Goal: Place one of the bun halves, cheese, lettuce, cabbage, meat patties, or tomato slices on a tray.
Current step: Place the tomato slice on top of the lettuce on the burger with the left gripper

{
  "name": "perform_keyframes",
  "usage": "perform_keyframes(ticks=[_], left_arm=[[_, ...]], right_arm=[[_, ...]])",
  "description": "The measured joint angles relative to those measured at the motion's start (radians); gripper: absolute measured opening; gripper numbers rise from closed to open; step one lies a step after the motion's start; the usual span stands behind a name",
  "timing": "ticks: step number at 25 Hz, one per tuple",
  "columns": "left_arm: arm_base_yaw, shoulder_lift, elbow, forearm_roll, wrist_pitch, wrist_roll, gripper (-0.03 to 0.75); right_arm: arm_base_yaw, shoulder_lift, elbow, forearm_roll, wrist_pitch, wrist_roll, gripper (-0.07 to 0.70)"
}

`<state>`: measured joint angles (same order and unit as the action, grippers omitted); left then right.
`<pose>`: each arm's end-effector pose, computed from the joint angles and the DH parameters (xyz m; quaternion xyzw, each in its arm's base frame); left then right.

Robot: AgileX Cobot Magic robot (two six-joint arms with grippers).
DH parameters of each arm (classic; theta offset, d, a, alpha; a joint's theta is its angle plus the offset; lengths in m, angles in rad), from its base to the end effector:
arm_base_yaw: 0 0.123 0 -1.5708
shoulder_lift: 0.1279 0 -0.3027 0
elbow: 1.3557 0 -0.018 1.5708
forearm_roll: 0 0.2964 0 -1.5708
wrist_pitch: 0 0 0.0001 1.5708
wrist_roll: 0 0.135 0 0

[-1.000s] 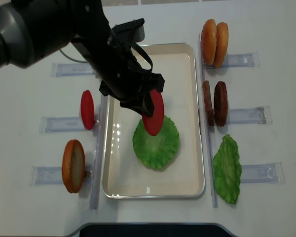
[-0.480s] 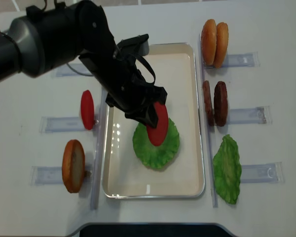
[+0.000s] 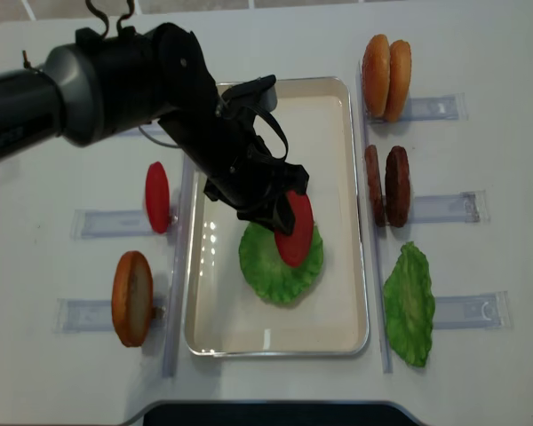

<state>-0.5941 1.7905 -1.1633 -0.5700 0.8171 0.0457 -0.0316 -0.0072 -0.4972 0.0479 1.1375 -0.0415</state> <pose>0.3043 -0.2697 0.1521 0.1392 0.9591 -0.2437 0.0378 0.0509 0.0043 0.2696 -0.0062 0.8713 0.0059 0.4907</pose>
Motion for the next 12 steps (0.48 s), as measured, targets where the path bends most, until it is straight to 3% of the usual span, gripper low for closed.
perform_keyframes(ticks=[12], left_arm=[[0.000,0.035,0.000,-0.047,0.003,0.037,0.048]], right_arm=[[0.000,0.000,0.000,0.000,0.000,0.000,0.577]])
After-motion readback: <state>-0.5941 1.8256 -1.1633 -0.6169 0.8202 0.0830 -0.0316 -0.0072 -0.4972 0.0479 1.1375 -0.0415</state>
